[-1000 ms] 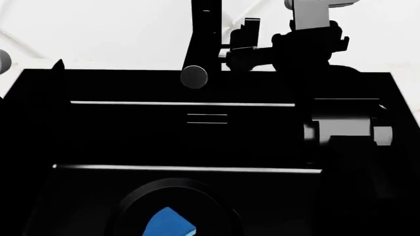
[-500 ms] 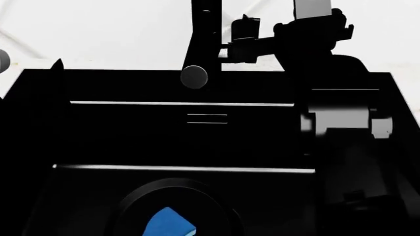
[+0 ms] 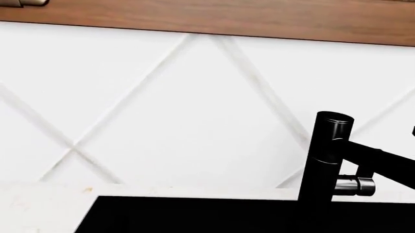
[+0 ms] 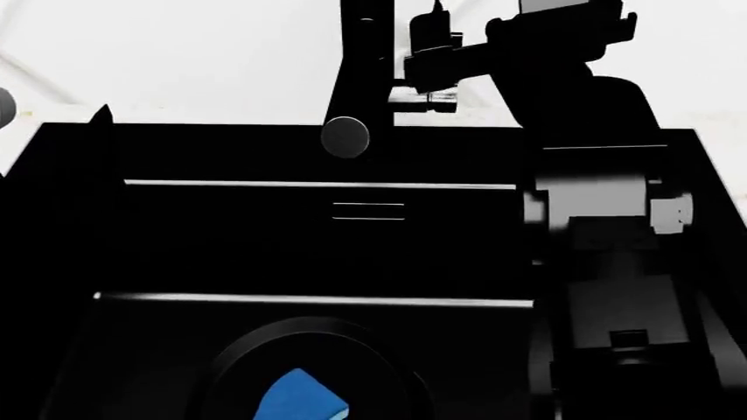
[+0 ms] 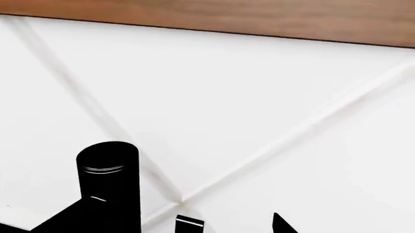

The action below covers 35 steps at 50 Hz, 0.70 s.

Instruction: Pick the pan and sponge and place them into the sink. Then turn on the water.

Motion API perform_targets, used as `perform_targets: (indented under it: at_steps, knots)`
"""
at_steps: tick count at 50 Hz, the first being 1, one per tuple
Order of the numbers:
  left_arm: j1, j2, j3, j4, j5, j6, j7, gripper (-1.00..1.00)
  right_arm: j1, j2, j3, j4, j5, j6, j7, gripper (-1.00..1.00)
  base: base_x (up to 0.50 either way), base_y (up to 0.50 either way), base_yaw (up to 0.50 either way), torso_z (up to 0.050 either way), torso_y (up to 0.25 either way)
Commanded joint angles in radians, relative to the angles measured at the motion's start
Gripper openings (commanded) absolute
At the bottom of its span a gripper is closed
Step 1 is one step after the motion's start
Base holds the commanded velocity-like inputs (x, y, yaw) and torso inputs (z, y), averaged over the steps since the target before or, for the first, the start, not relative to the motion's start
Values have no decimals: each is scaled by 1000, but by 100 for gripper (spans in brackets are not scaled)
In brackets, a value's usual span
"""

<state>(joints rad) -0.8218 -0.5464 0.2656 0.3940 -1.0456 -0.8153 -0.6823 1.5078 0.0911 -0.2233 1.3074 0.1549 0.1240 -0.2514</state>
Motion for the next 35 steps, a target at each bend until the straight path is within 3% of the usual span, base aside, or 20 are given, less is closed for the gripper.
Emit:
perform_targets:
  at_steps: [1, 7, 8, 10, 35]
  knots:
    - [-1, 0, 0, -1, -4, -1, -6, 100, -9, -4, 43, 1, -73, 7, 22, 100, 0, 0, 0, 0, 0]
    - [0, -1, 1, -1, -3, 2, -4, 100, -17, -10, 81, 1, -60, 29, -12, 100, 0, 0, 0, 0, 0]
    - [10, 52, 28, 72, -18, -31, -107, 100, -21, -11, 76, 1, -71, 29, -7, 100, 0, 0, 0, 0, 0]
    - [8, 57, 29, 80, -24, -38, -122, 100, -26, -12, 84, 1, -74, 33, -10, 100, 0, 0, 0, 0, 0]
    - [0, 46, 47, 85, -8, -38, -122, 100, -28, -12, 136, 1, -118, 60, 34, 100, 0, 0, 0, 0, 0]
